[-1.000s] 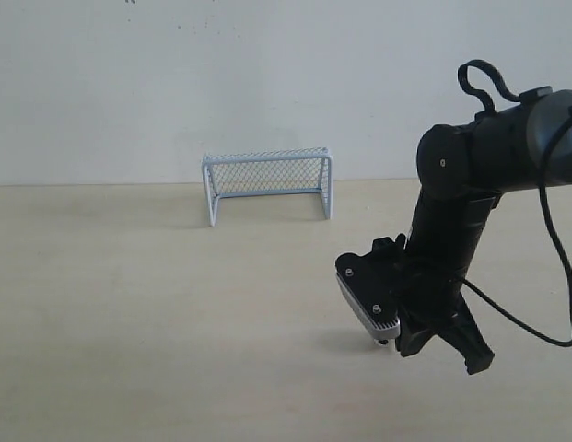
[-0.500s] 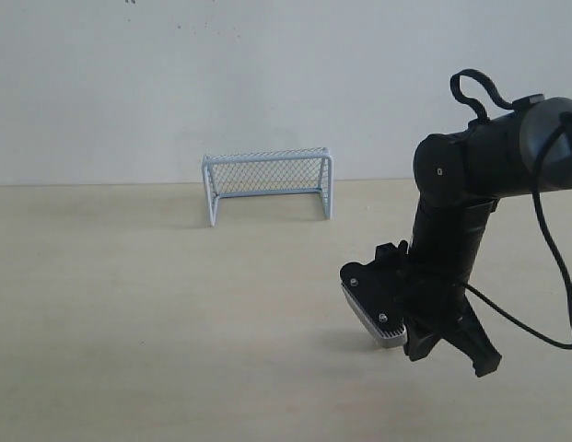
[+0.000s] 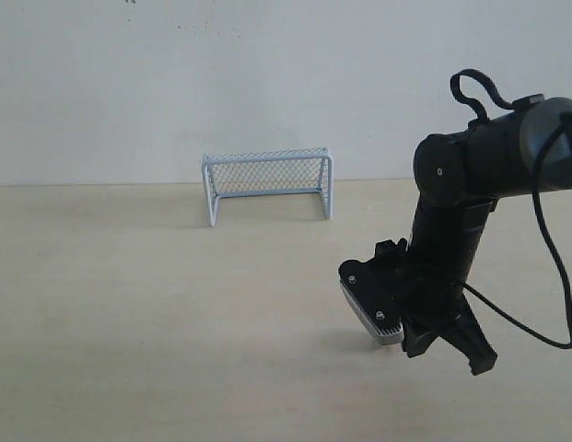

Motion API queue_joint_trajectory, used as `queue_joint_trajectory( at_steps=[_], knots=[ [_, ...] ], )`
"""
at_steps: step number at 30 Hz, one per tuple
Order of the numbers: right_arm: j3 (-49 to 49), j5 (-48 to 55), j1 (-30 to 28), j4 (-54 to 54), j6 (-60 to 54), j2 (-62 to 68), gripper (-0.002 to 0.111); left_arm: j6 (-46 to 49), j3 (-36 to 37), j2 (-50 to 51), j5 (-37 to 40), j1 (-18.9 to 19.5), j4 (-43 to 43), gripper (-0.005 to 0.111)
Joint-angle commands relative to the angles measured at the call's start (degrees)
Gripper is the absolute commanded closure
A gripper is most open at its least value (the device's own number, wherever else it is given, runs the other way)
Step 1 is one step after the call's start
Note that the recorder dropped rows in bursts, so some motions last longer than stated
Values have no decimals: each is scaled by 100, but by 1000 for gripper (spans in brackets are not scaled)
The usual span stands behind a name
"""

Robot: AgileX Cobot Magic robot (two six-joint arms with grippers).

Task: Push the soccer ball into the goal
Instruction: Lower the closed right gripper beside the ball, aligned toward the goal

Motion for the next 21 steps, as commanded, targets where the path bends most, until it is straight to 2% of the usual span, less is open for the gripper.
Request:
queue_joint_trajectory(
  at_steps=[1, 21],
  knots=[
    [-16, -187, -2, -22, 22, -2, 108, 30, 17, -18, -20, 22, 10, 102],
    [-16, 296, -2, -45, 92, -2, 108, 30, 17, -18, -20, 22, 10, 102]
  ],
)
